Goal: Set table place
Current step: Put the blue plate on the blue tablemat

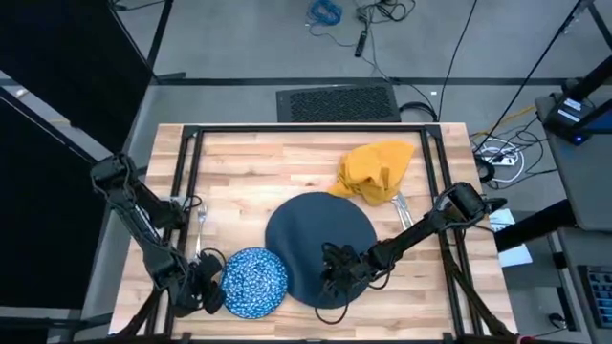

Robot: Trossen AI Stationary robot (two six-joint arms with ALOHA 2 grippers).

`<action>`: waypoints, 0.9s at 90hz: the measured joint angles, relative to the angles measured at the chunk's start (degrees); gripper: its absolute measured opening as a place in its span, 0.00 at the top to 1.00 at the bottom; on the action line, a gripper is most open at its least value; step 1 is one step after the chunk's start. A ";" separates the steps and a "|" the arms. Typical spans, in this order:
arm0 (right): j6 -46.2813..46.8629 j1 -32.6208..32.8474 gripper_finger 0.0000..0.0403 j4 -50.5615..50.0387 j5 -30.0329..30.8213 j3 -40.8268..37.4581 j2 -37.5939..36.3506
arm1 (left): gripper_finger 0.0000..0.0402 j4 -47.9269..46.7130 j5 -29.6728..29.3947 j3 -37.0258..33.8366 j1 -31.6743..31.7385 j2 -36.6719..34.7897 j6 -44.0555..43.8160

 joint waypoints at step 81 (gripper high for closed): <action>-2.65 -0.20 1.00 3.20 -0.33 -0.26 0.20 | 1.00 -25.00 -1.23 0.00 15.81 -11.86 4.07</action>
